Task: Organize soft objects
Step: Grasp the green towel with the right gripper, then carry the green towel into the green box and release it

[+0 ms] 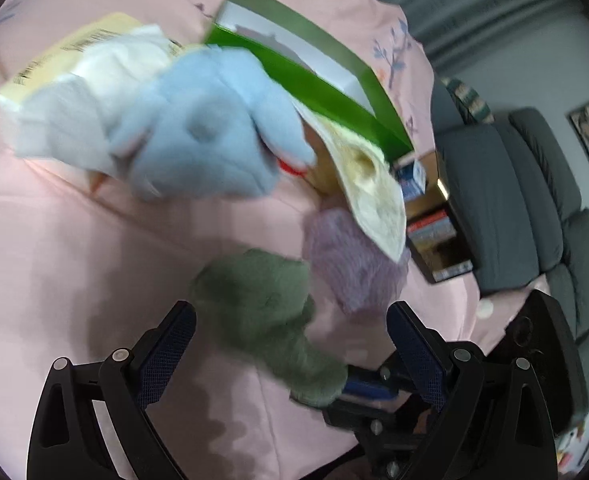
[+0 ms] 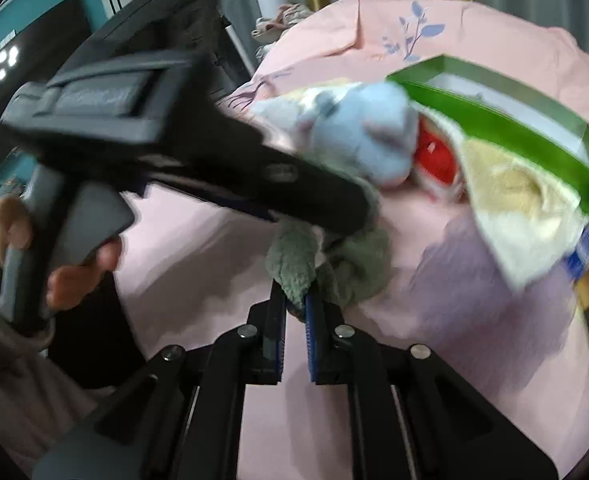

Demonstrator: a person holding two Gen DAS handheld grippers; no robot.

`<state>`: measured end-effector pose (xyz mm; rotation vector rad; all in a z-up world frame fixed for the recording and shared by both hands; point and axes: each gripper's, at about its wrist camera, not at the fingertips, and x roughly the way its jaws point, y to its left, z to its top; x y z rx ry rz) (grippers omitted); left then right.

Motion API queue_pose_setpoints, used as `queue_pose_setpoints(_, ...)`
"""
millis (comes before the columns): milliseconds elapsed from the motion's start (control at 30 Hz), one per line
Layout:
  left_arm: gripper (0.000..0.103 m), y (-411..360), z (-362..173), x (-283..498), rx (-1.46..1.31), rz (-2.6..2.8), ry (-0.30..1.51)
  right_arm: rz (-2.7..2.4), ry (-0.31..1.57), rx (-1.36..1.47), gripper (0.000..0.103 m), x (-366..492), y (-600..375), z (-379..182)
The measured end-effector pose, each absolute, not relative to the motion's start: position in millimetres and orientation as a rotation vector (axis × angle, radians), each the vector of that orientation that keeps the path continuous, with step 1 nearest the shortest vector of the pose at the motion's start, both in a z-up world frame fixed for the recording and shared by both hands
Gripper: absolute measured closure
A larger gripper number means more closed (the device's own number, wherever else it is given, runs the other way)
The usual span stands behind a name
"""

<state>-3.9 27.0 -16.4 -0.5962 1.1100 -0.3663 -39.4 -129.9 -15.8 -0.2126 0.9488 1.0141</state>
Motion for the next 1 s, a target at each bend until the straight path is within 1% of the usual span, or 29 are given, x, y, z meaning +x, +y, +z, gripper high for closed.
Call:
queue_pose_setpoints(67,0.007,21.3,-20.8,-3.8,-0.581,-0.357,1.128,0.997,0.953,-0.206,0.089,-42.8,-134.2,-17.1)
queue_pose_setpoints(100,0.007,20.5,-22.8,-4.3,-0.575,-0.350,1.133,0.972,0.956,-0.198,0.080,-42.4,-139.2,-17.6)
queue_pose_setpoints(133,0.007,20.5,-23.8,-4.3,-0.569,-0.344,1.133,0.952,0.954,-0.189,0.074,-41.6,-142.7,-17.6)
queue_pose_setpoints(200,0.007,21.8,-24.4,-7.0,-0.556,-0.323,1.125,0.923,0.942,-0.176,0.044,-41.7,-149.8,-16.5)
queue_pose_setpoints(233,0.007,23.2,-24.7,-7.3,-0.557,-0.318,1.123,0.914,0.936,-0.171,0.041,-42.1,-152.2,-16.4)
queue_pose_setpoints(267,0.009,25.0,-25.1,-8.0,-0.563,-0.311,1.120,0.917,0.937,-0.169,0.040,-42.1,-152.6,-17.1)
queue_pose_setpoints(300,0.016,27.5,-25.2,-8.3,-0.571,-0.301,1.115,0.918,0.944,-0.167,0.041,-42.1,-152.0,-18.8)
queue_pose_setpoints(333,0.020,30.5,-25.5,-8.4,-0.583,-0.289,1.112,0.916,0.949,-0.164,0.041,-41.4,-151.0,-20.4)
queue_pose_setpoints(400,0.037,37.1,-27.2,-8.7,-0.608,-0.281,1.110,0.926,0.954,-0.160,0.041,-36.8,-144.2,-24.5)
queue_pose_setpoints(433,0.041,37.7,-28.0,-8.5,-0.612,-0.268,1.112,0.929,0.953,-0.161,0.041,-31.1,-143.9,-26.7)
queue_pose_setpoints(500,0.055,41.5,-30.8,-9.2,-0.623,-0.250,1.121,0.926,0.950,-0.169,0.041,-27.5,-139.9,-30.4)
queue_pose_setpoints(667,0.068,49.7,-34.9,-11.0,-0.657,-0.220,1.119,0.928,0.960,-0.165,0.041,-12.4,-126.4,-37.8)
queue_pose_setpoints(700,0.072,49.7,-35.0,-10.7,-0.654,-0.220,1.119,0.927,0.964,-0.174,0.045,-11.5,-123.7,-40.5)
queue_pose_setpoints(733,0.074,49.3,-35.4,-10.5,-0.648,-0.225,1.120,0.927,0.967,-0.179,0.052,-11.1,-120.5,-42.7)
queue_pose_setpoints(767,0.080,48.3,-35.6,-10.3,-0.649,-0.233,1.121,0.936,0.975,-0.181,0.072,-10.1,-117.9,-44.9)
queue_pose_setpoints(800,0.083,48.0,-35.7,-10.6,-0.654,-0.245,1.122,0.940,0.972,-0.179,0.082,-9.7,-117.1,-45.8)
queue_pose_setpoints(833,0.084,46.6,-34.6,-12.0,-0.654,-0.258,1.116,0.942,0.960,-0.172,0.083,-9.9,-117.8,-44.4)
queue_pose_setpoints(867,0.084,45.9,-32.7,-12.9,-0.648,-0.262,1.110,0.946,0.952,-0.169,0.091,-9.6,-116.9,-42.8)
queue_pose_setpoints(1000,0.084,42.0,-11.2,-17.1,-0.610,-0.286,1.057,0.947,0.887,-0.155,0.093,-15.6,-123.6,-25.3)
